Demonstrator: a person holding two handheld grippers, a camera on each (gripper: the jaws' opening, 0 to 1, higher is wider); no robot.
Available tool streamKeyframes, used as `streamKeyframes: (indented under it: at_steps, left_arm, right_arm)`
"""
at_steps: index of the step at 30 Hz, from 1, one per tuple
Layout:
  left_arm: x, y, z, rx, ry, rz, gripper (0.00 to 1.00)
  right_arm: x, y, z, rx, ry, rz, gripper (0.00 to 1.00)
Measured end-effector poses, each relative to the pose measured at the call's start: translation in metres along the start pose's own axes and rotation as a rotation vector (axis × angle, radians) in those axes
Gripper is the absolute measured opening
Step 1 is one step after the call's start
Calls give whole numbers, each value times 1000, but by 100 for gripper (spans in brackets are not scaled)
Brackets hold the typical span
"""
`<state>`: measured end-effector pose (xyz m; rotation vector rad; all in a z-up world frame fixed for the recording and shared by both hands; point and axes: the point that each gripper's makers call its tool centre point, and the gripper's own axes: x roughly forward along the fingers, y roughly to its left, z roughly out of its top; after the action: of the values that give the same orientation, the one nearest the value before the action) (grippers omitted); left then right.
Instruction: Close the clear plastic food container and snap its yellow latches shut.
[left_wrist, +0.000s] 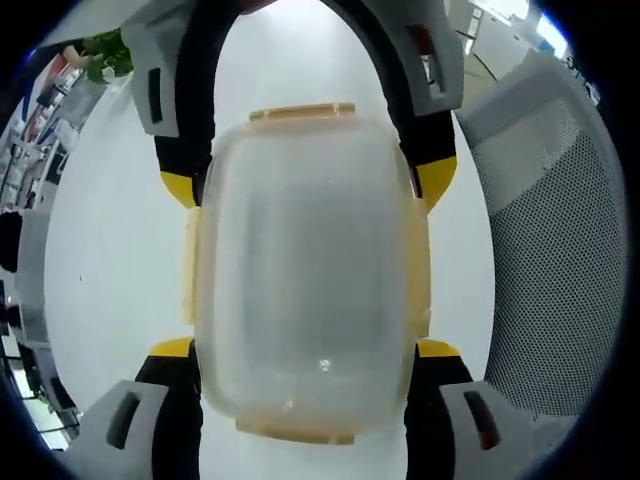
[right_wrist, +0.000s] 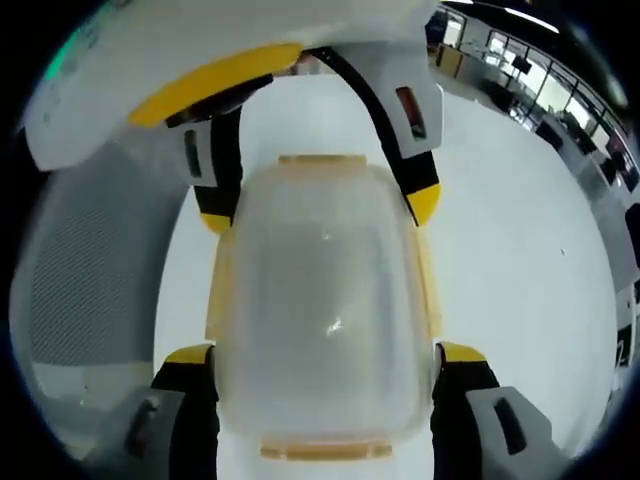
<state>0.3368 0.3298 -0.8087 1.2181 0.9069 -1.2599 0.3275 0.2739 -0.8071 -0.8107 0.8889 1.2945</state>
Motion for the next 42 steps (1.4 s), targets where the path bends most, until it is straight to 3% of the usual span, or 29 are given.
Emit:
streamKeyframes:
  at_steps: [19,42]
  left_arm:
    - [-3,-1,-15,-18,4,1,84]
    - [-9,1,-47,-38,25,4,85]
  right_arm:
    - [8,1,14,-13,0,15,90]
    - [21,-1,45,-29,-18,29,90]
